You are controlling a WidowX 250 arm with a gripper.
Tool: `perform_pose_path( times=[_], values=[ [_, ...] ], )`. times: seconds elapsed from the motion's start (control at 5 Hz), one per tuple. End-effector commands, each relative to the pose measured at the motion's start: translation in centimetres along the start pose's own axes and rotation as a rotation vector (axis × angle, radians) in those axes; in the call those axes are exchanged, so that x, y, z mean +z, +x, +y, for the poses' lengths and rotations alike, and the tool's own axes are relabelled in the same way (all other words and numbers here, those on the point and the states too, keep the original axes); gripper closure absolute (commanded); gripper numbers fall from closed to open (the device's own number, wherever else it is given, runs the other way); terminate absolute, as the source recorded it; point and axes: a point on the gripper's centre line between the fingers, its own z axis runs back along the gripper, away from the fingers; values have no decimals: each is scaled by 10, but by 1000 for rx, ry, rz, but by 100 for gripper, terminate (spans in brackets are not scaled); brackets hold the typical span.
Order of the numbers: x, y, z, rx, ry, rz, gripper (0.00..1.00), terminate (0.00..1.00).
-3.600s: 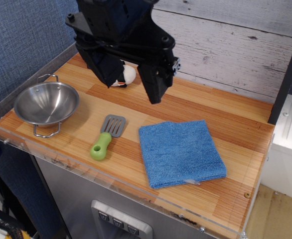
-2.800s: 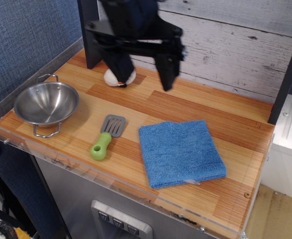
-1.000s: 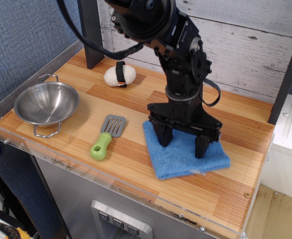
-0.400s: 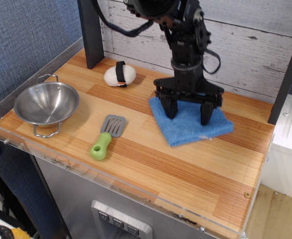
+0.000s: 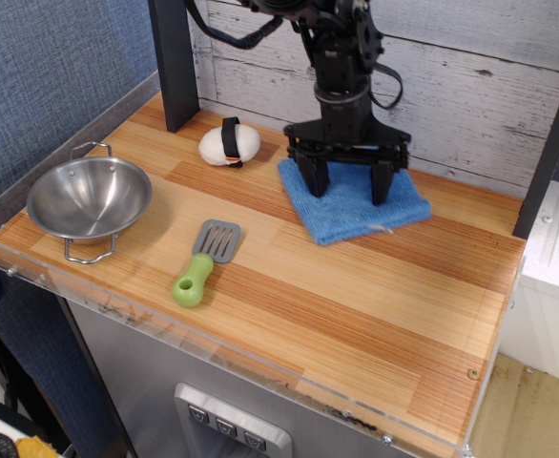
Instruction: Move blue towel to just right of sushi
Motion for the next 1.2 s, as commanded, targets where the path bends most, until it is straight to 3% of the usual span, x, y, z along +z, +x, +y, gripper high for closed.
perform_pose_path(
  times=[0.0, 0.4, 1.0],
  values=[
    [15, 7, 43, 96, 21, -7, 0, 0],
    [27, 2, 36, 87, -1, 0, 0, 0],
    [50, 8, 38, 132, -35, -37, 0, 0]
  ],
)
